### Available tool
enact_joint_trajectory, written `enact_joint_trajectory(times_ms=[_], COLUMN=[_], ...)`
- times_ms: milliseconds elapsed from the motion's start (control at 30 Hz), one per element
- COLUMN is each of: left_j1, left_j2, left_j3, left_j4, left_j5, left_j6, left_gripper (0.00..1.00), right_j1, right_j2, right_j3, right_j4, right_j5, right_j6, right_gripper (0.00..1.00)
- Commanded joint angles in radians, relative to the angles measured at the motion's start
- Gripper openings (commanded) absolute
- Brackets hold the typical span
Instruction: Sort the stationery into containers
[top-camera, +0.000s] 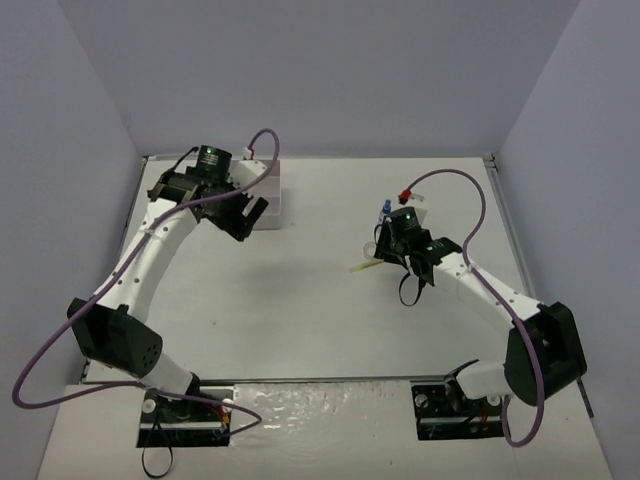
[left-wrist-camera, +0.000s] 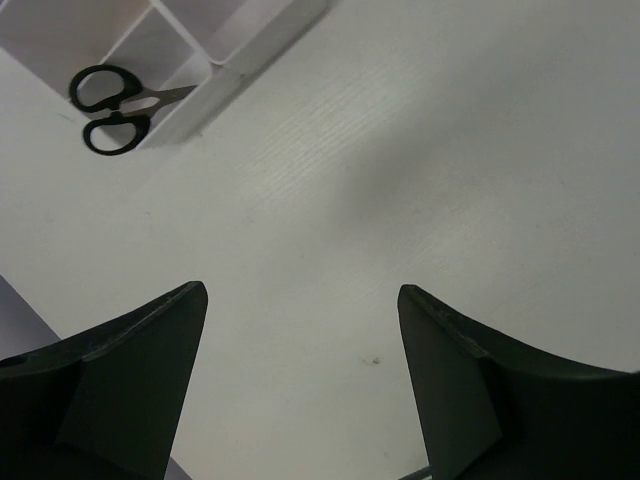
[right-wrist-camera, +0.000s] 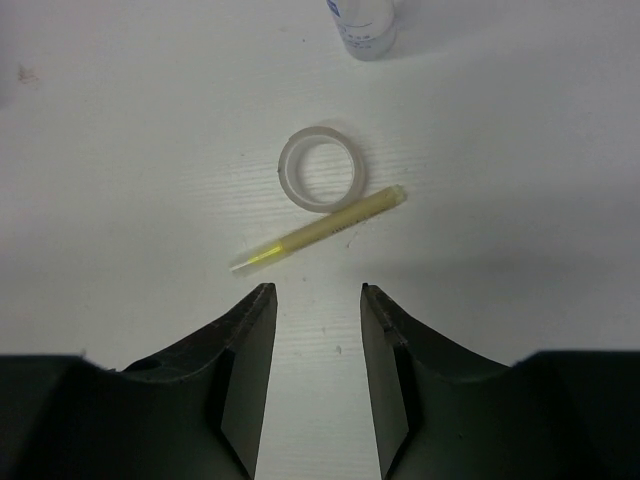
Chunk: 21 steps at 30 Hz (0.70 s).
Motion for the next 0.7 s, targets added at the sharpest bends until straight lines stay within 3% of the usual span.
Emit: enact_joint_trajectory(times_ms=[0,667], left_j1=[0.105,0.178], left_j2=[-0.027,-0.032], left_j3=[0.026,0.013], left_j4=[0.166,0.219], left_j5=[0.053,0.051], left_j6=[-0.082,-0.061], left_gripper=[0.74,0.74], right_j1=[-0.012,-0.084], right_j2=[0.118,0.366], right_j3=[0.04,0.116], right_j4=[0.16,0.251], right_j5=[0.013,0.055], right_j6=[-0.007,-0.002], right_gripper=[0.35,0.3])
